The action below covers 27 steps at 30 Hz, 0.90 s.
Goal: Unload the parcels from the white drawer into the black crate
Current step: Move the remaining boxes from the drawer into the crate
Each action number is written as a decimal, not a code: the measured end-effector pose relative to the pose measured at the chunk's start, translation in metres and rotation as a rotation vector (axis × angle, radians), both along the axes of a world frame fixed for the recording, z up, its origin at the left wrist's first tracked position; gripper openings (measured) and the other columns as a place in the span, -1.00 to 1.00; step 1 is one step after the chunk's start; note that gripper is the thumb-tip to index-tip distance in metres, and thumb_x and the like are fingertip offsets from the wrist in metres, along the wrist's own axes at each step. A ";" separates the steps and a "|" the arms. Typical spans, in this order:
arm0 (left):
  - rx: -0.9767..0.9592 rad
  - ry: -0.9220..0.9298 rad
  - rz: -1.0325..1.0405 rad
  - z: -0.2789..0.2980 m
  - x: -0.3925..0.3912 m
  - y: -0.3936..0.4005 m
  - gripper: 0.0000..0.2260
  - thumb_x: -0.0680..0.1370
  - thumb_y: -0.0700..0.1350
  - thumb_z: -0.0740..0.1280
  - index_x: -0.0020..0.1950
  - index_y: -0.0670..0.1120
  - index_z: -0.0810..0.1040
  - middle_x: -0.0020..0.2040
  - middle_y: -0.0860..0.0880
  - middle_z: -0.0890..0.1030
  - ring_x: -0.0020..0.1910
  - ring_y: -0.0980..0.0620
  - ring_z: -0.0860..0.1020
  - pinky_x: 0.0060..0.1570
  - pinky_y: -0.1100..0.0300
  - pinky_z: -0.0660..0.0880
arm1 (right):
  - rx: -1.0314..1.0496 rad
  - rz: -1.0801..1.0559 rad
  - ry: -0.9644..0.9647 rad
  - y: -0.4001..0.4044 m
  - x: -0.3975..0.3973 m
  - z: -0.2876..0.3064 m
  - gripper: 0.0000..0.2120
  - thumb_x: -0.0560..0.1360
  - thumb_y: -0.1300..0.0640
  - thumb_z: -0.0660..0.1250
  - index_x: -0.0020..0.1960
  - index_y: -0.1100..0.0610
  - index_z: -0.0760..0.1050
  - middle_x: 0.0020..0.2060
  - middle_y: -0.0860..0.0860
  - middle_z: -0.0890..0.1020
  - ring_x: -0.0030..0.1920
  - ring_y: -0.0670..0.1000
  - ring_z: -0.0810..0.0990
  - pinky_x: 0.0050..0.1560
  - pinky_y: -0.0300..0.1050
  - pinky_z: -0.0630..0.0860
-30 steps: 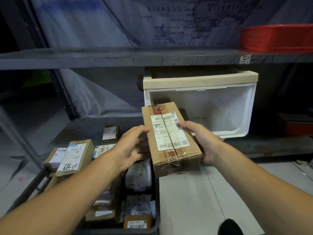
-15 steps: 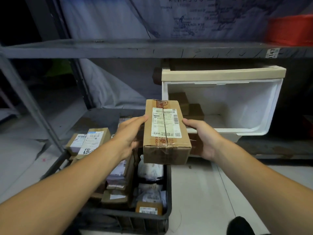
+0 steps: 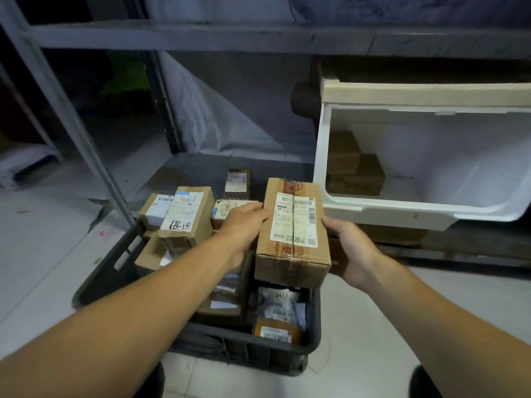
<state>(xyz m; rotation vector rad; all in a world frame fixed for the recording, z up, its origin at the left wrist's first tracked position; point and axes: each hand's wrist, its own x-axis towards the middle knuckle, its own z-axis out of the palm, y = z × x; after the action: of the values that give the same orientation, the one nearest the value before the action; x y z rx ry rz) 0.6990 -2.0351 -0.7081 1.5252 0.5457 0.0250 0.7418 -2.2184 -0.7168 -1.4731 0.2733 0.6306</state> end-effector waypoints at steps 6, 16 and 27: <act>-0.068 0.122 0.008 -0.068 0.005 -0.005 -0.68 0.66 -0.11 0.29 0.42 0.00 0.53 0.06 -0.02 0.74 0.01 -0.02 0.72 0.17 -0.08 0.62 | -0.067 -0.031 0.018 0.005 0.001 -0.055 -0.73 0.70 -0.03 0.20 0.17 0.07 0.62 -0.05 0.08 0.75 0.05 0.10 0.71 -0.07 -0.02 0.60; -0.023 0.199 0.035 -0.137 0.026 -0.011 -0.75 0.67 -0.14 0.25 0.28 0.13 0.55 0.01 0.02 0.74 -0.04 0.00 0.72 -0.05 -0.01 0.68 | -0.332 0.045 -0.094 0.035 0.017 -0.121 -0.75 0.71 0.10 0.14 0.10 -0.04 0.60 -0.01 0.00 0.73 0.01 0.04 0.72 0.06 0.03 0.68; 0.113 0.260 0.008 -0.188 0.053 -0.009 -0.59 0.67 -0.26 0.15 0.44 0.08 0.48 0.26 0.00 0.65 0.19 -0.06 0.63 0.24 -0.11 0.57 | -0.899 0.628 -0.395 0.060 0.043 -0.149 -0.56 0.63 0.16 0.31 0.47 0.12 0.30 0.34 0.17 0.44 0.26 0.21 0.54 0.15 -0.04 0.53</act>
<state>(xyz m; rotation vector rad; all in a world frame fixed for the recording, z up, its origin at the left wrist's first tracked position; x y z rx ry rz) 0.7523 -2.0438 -0.8965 1.6478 0.7677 -0.1398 0.7844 -2.1589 -0.8656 -2.5532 -0.2797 0.7269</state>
